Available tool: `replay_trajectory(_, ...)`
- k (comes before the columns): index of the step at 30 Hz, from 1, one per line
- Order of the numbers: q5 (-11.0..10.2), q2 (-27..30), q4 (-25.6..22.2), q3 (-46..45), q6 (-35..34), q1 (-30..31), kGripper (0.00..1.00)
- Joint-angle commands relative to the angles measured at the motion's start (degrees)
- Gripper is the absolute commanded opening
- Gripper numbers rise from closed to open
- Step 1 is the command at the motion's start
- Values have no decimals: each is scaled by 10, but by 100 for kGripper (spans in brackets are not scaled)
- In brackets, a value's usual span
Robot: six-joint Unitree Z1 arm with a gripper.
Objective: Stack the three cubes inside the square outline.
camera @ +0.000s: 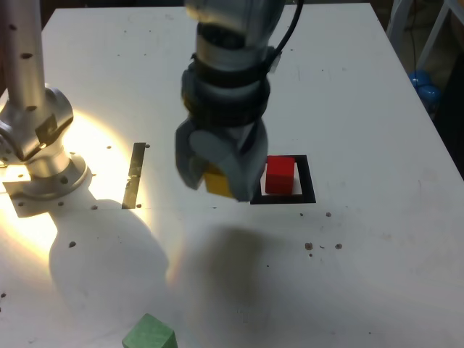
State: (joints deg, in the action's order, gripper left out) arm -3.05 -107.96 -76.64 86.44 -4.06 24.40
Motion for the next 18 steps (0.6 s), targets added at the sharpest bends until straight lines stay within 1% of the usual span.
replay_trajectory(1, 0, -1, 0, 7, 4, -20, 33)
replay_trajectory(9, 1, -23, 2, 45, 26, -88, 33)
replay_trajectory(18, 5, -53, -1, 79, 48, -124, 33)
